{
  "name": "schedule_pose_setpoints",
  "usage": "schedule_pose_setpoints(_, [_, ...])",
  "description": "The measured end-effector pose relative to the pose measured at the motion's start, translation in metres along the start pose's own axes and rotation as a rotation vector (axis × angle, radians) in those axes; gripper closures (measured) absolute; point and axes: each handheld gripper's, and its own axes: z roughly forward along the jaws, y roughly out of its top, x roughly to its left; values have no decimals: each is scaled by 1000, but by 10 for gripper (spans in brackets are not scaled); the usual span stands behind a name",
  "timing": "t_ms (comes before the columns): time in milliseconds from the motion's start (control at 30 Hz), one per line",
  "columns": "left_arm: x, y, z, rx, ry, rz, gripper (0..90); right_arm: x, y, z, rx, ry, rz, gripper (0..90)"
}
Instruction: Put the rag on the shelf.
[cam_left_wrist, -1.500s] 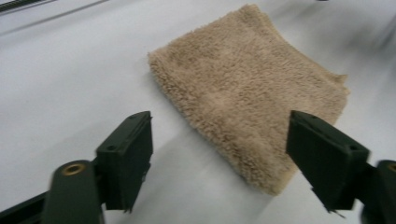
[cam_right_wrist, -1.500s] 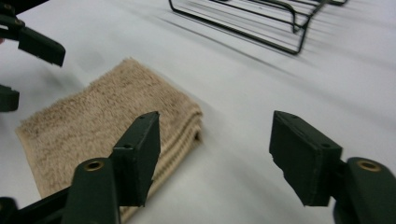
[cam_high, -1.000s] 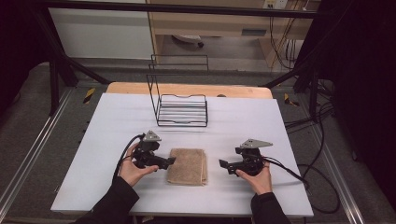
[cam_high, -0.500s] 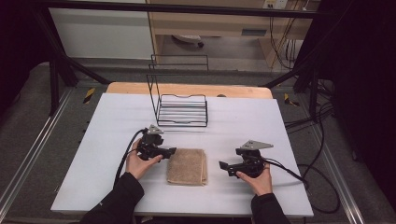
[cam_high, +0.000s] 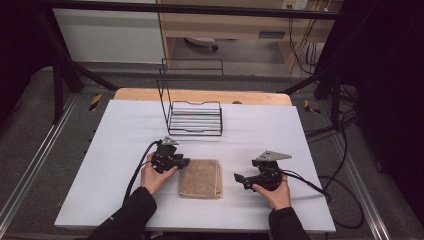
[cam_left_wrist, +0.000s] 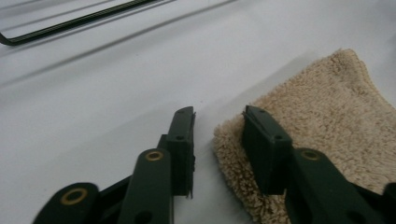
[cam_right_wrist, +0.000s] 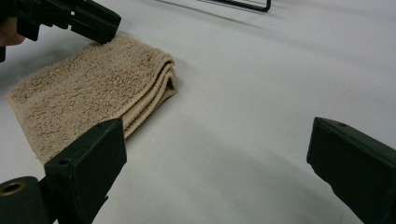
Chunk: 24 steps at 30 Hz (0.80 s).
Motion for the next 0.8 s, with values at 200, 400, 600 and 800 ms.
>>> schedule_pose_setpoints(200, [-5,-1,2,26,-22,9,748,0,1,0,5,1,5,42])
schedule_pose_setpoints(400, [-6,-3,3,30,-31,-6,782,0,1,0,1,3,10,33])
schedule_pose_setpoints(600, [-7,-3,3,29,-26,-4,818,0,4,1,-9,-2,16,12])
schedule_pose_setpoints(800, [-8,-4,4,23,-25,14,819,4,9,7,2,-21,4,10])
